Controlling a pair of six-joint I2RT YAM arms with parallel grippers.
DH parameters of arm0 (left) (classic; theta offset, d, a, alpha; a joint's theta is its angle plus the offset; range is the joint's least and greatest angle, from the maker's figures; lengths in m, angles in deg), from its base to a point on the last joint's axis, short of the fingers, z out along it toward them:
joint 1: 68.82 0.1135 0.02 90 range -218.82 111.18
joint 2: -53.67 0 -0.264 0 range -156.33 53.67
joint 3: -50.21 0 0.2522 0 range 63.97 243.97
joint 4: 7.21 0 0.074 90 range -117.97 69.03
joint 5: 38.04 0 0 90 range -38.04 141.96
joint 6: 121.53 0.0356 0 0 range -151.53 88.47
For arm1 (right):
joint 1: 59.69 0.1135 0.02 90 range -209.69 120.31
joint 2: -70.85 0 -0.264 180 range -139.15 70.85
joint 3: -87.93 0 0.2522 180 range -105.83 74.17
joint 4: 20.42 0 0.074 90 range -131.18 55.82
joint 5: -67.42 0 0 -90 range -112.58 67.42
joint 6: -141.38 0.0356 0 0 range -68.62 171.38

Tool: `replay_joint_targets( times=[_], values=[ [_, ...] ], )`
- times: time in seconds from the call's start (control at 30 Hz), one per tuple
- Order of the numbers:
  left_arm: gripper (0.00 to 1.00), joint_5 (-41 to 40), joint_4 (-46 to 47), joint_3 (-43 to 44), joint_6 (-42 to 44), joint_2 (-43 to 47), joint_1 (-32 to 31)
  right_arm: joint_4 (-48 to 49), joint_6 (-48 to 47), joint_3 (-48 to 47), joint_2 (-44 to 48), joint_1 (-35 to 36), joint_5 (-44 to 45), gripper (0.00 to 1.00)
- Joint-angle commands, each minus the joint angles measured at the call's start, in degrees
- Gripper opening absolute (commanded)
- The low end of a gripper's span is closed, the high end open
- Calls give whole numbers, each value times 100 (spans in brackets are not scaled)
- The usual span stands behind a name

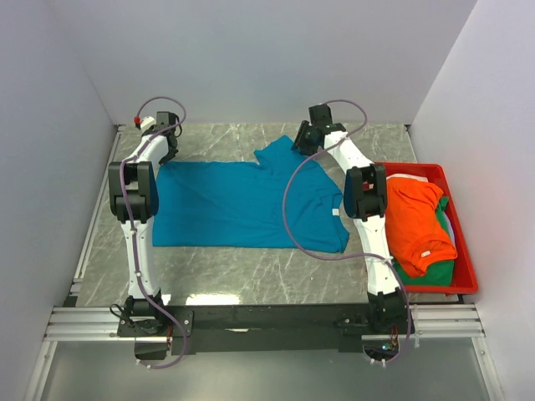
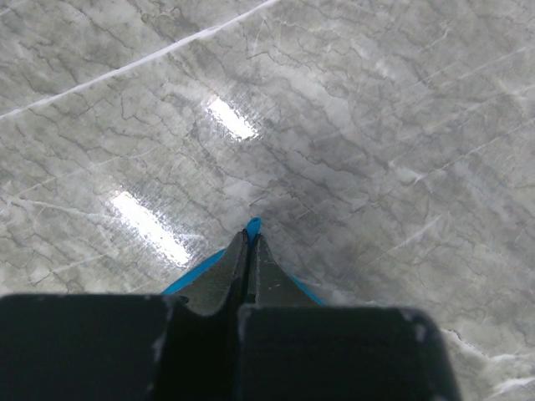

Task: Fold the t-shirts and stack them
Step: Fold the tshirt

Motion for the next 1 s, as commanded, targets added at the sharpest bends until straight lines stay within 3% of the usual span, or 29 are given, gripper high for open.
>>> replay_joint_targets(
  times=[0.0,0.33,0.5,0.97],
  values=[
    [0,166,22,-96,88,336,3,-31,73,-67,-111,72,-23,43],
    [0,157,40,-52,149,423,-5,267,-85,187,188,19,371,10],
    [0,122,40,0,202,476,3,697,-234,609,601,-68,521,2],
    [2,342,13,176,202,529,3,1454,-375,1506,1401,-323,671,0]
  ],
)
